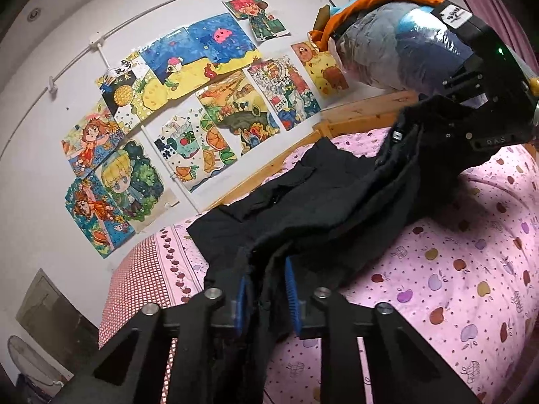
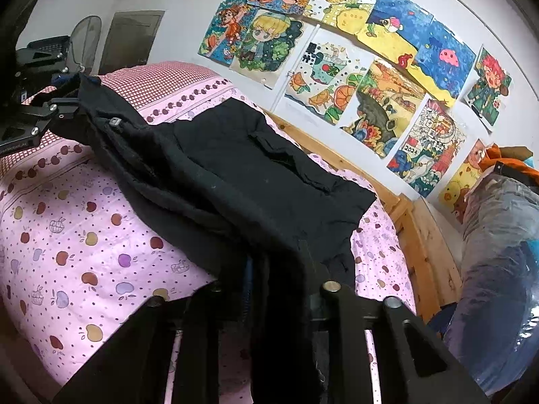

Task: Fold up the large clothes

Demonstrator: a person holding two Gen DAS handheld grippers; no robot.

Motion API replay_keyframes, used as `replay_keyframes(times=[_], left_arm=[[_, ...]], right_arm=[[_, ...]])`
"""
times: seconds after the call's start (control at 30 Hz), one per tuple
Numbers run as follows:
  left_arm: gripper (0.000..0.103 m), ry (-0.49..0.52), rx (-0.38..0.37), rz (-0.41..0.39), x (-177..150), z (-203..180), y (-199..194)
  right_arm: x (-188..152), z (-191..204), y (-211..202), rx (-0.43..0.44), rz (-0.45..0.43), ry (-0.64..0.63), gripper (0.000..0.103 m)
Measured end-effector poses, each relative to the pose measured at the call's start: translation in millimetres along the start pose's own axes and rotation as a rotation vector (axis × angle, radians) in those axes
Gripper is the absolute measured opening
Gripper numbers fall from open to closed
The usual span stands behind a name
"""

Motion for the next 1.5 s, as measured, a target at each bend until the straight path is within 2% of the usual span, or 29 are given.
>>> replay_keyframes(times=[0.07,0.37,0.57,0.7,0.8,0.93,1.13,1.5], left_arm=[[0.009,-0.021,-0.013,-0.015,2,3,-5],[0.006,-0.137,-0.012,-0.123,28,29,-41],[0.006,-0.150,0.023,-0.255,59,41,-78],[0.006,-0.173,0.027,-0.312,79,50,-93],[0.006,-0.190,0.030,-0.322,89,54,-94],[0.006,-0.202,0.037,-0.282,93,59,-72],[0.006,-0.176,0.059,-0.209,97,62,-17],[0.006,-0.151,0.176,-0.163,120,66,75]], right_arm=[[-1,1,-6,-0.009,-0.030,0.007,0.009],[21,-12,-56,-0.058,-0.204,0.065,0.006],[48,-33,-100,-0.129,-0.321,0.073,0.006],[62,-41,-121,-0.172,-0.368,0.077,0.006],[72,-48,-126,-0.186,-0.377,0.093,0.006],[78,-54,-109,-0.181,-0.336,0.107,0.006],[82,-61,-60,-0.178,-0.254,0.095,0.006],[104,-89,34,-0.234,-0.210,0.085,0.006]])
Point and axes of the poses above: each gripper's, at about its wrist camera, not at the fingertips, and y roughly the way its jaws point, z to its left, x to its top, the point moved 5 cm from there along y, roughly the way its jaws point, and after that the axes turned 7 degrees about -y, right-handed, at the moved point
